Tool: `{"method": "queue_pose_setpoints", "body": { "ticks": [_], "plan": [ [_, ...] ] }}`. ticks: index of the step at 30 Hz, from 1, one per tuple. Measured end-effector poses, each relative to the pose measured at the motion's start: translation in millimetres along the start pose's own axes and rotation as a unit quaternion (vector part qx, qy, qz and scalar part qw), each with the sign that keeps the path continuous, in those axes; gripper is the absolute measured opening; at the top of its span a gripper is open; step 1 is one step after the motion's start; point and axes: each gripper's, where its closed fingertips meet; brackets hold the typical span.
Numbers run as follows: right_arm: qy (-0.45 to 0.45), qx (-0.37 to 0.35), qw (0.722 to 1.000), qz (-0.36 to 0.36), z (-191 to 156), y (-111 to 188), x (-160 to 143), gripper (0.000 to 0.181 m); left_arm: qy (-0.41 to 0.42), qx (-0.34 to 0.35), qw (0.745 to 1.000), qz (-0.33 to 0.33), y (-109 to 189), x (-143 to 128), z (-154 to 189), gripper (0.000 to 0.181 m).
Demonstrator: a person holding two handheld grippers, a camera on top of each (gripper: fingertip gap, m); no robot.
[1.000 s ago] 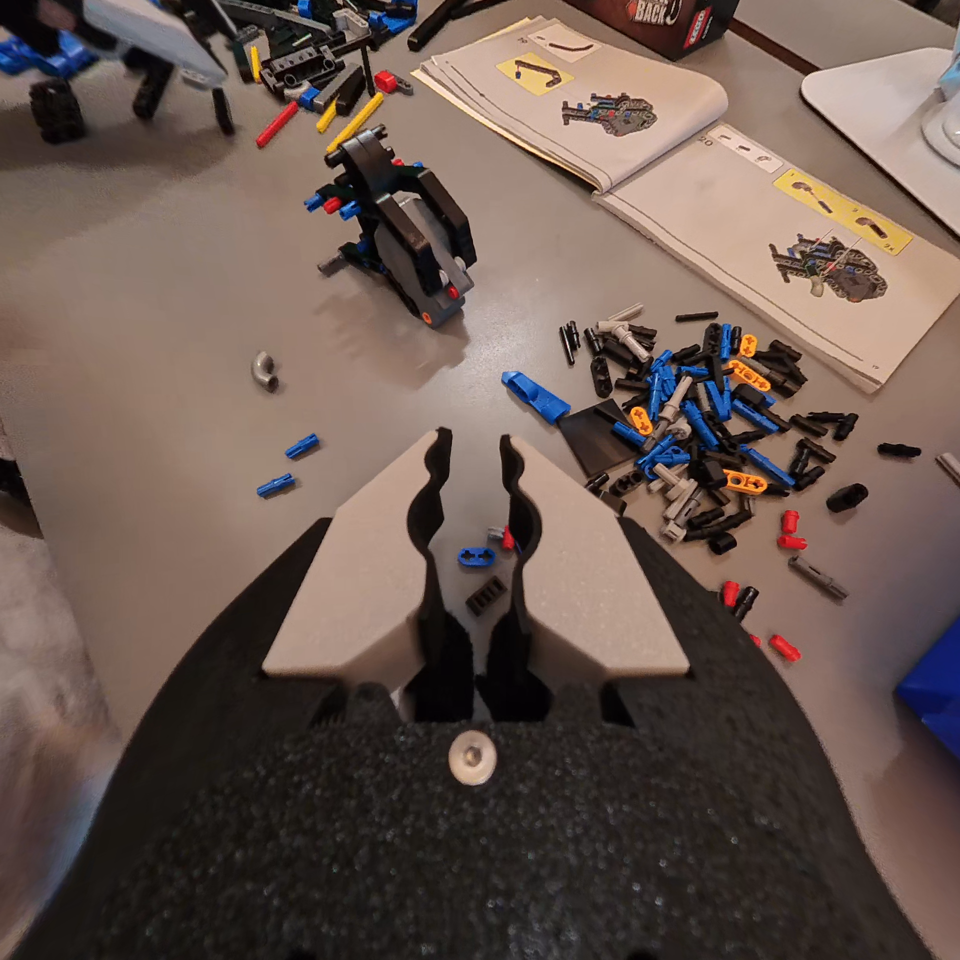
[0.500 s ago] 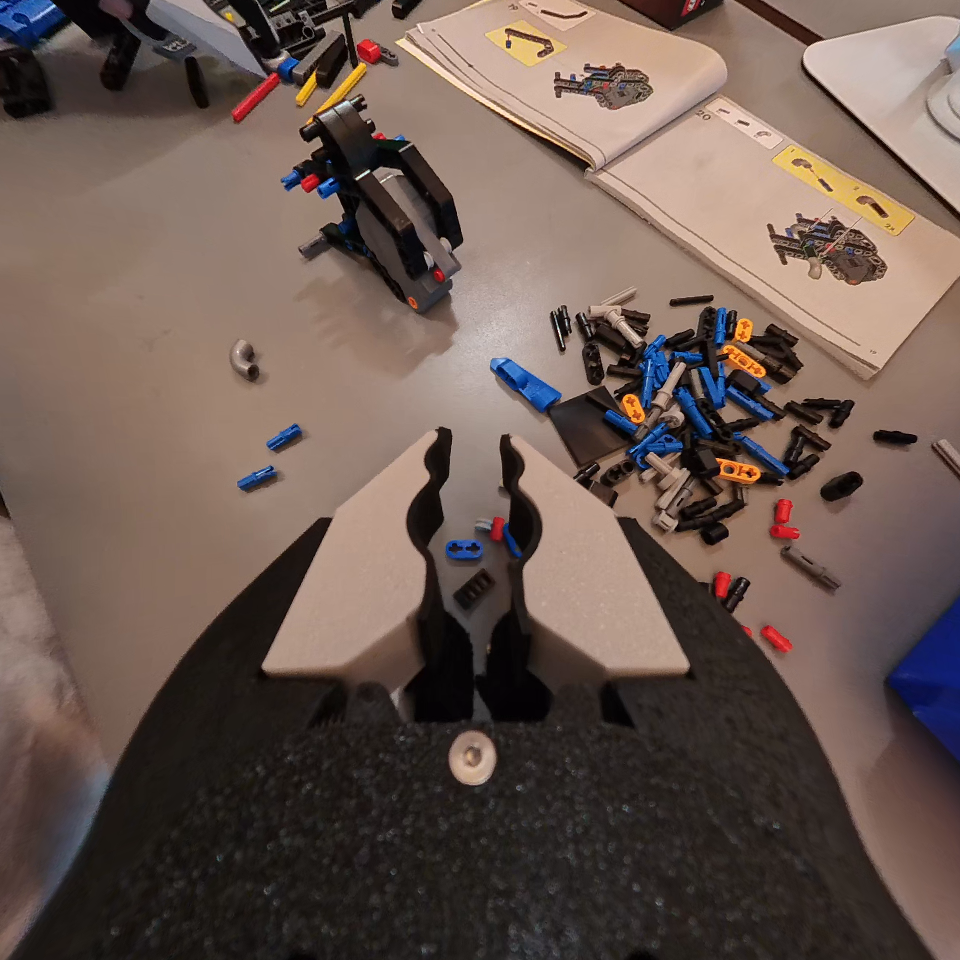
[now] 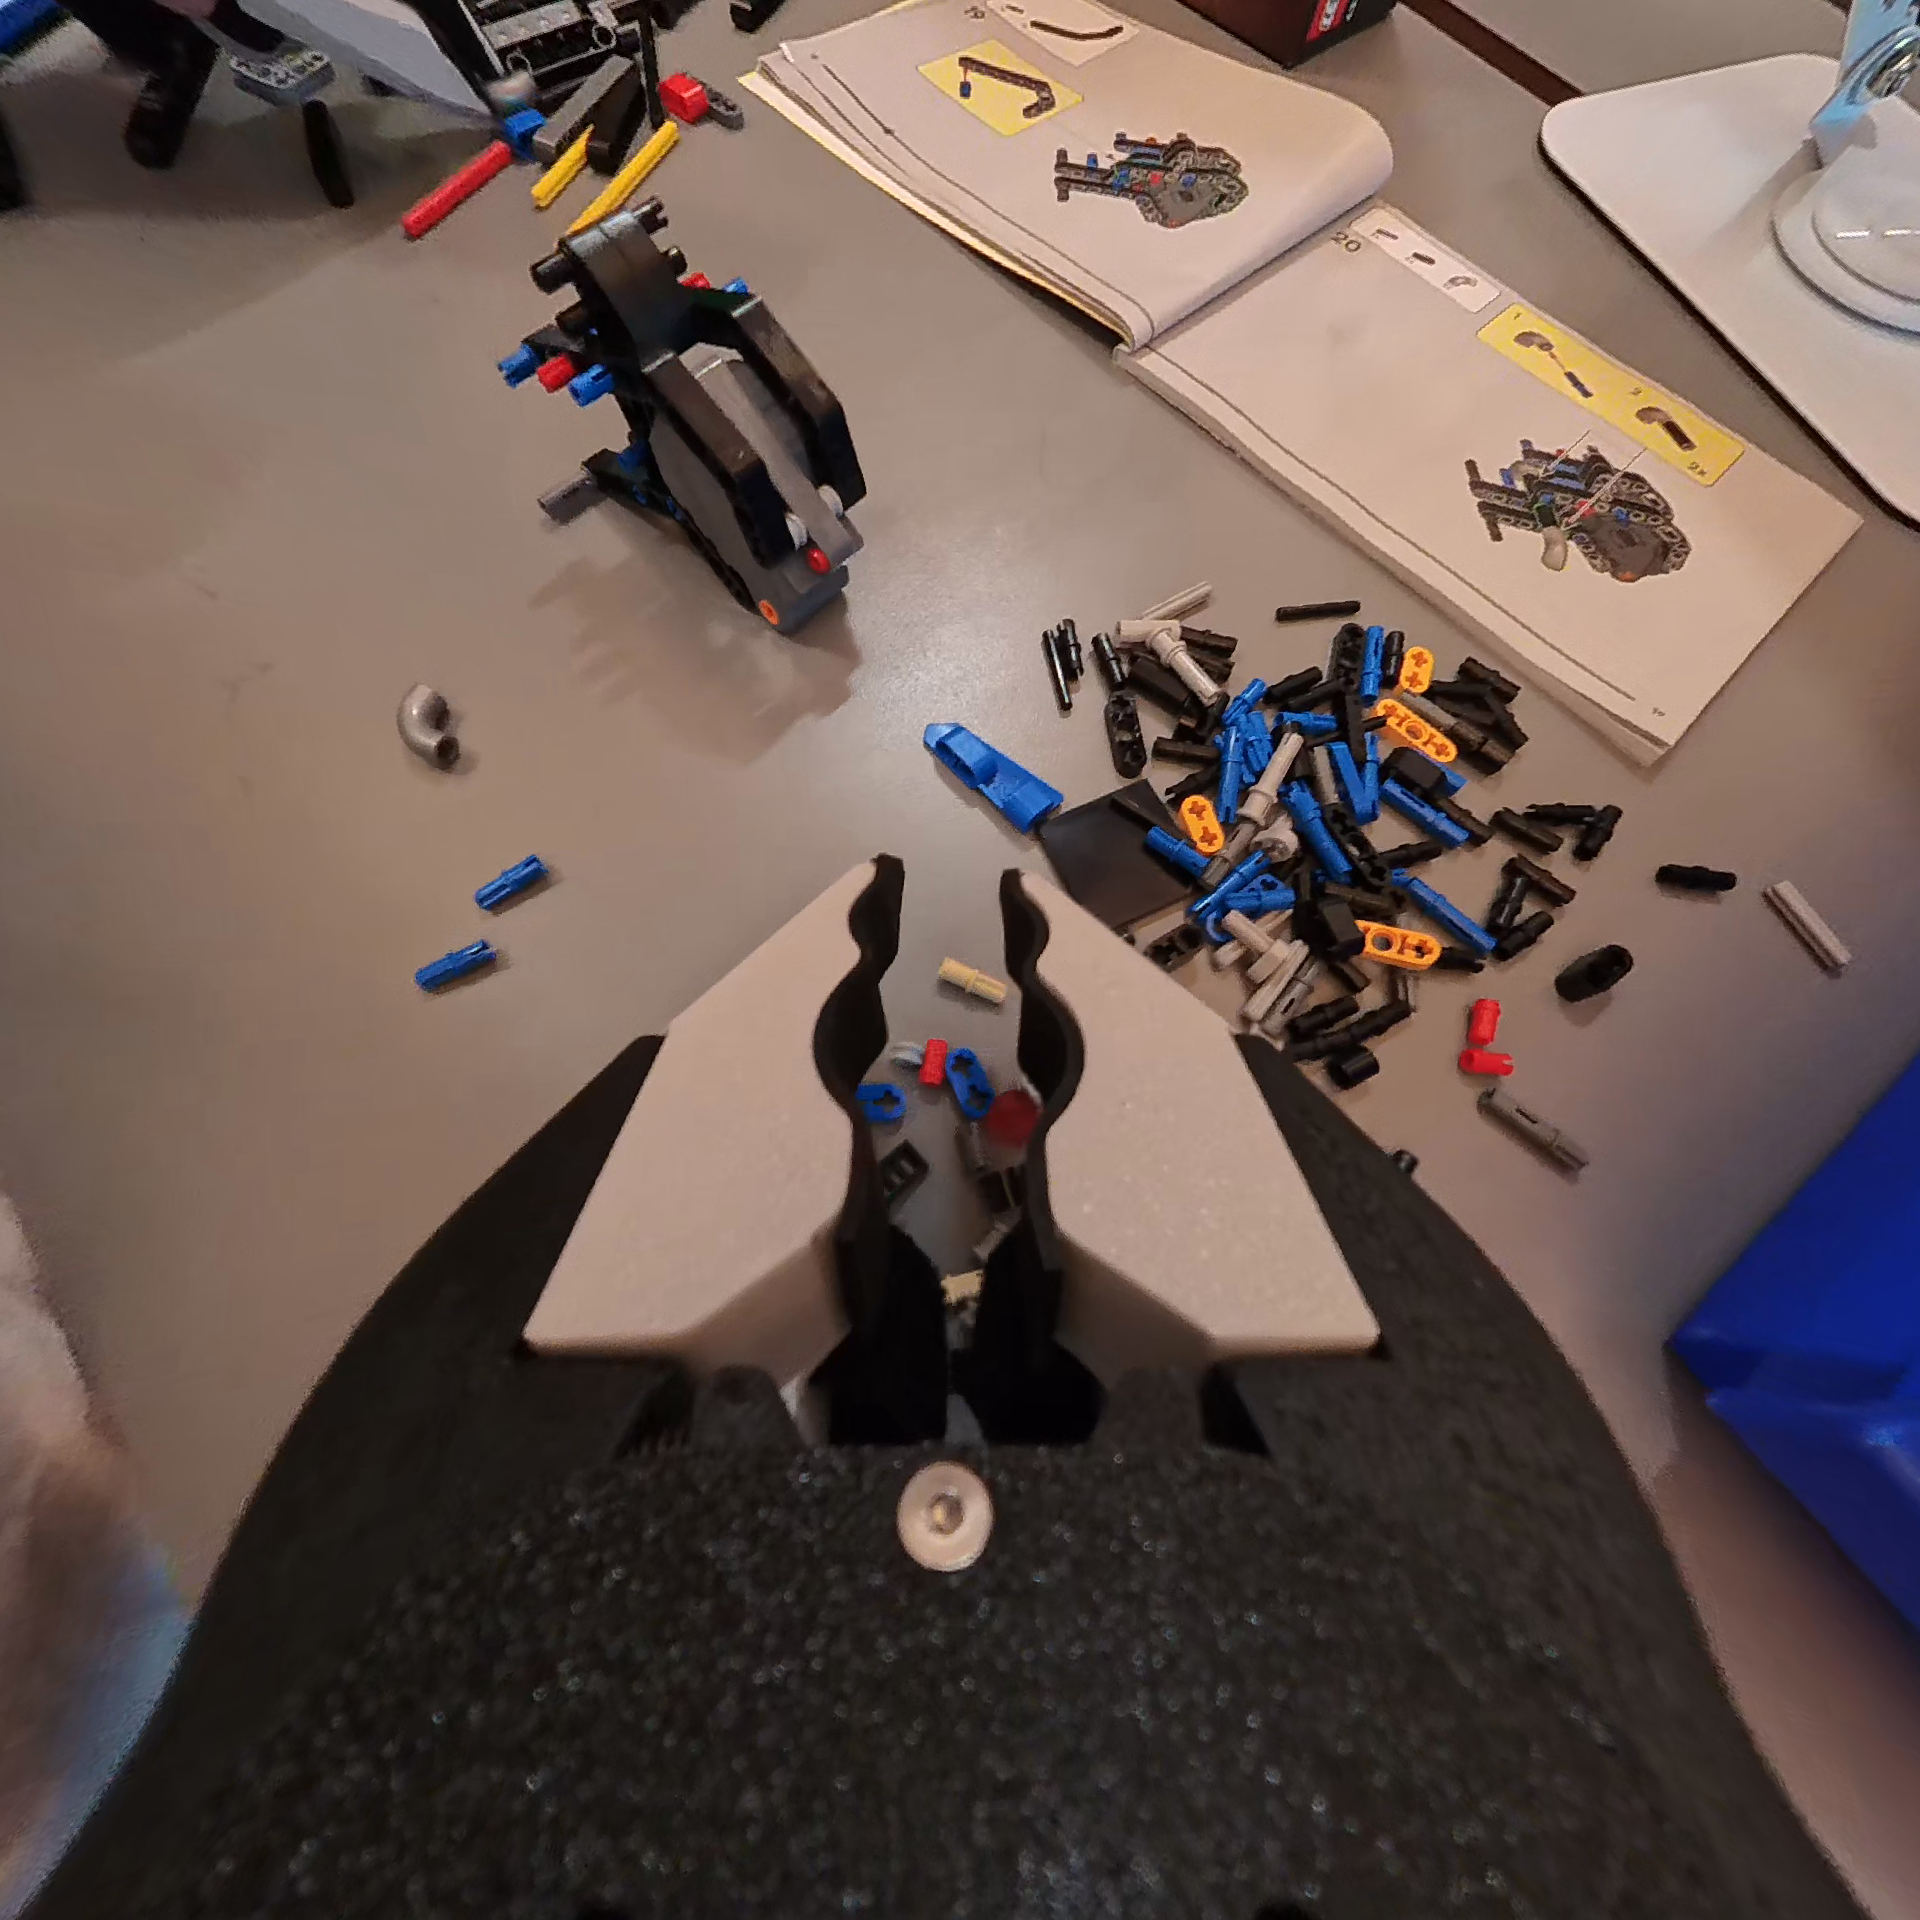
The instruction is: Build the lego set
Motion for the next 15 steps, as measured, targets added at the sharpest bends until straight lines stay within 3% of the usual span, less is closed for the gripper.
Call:
{"method": "queue_pose_setpoints", "body": {
  "ticks": [4,7,10,15],
  "plan": [
    [0.003,-0.004,1.000,-0.001,6,-1,5,0.019,0.018,0.011,0.999,0.029,12,8,-5,0.006],
    [0.005,-0.019,1.000,-0.001,16,-1,9,0.019,0.012,-0.027,0.996,0.079,32,28,12,0.006],
    [-0.001,-0.018,1.000,0.008,21,-1,17,0.018,-0.009,-0.103,0.983,0.150,52,62,57,0.006],
    [-0.015,-0.028,0.999,0.031,28,-2,31,0.018,-0.049,-0.254,0.938,0.230,62,112,158,0.006]
  ]
}}
Point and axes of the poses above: each gripper's, where its closed fingertips meet, y back along the fingers, x out of its top, z = x × y across the jaws, and after that the axes turned 11 degrees about -y, right-handed
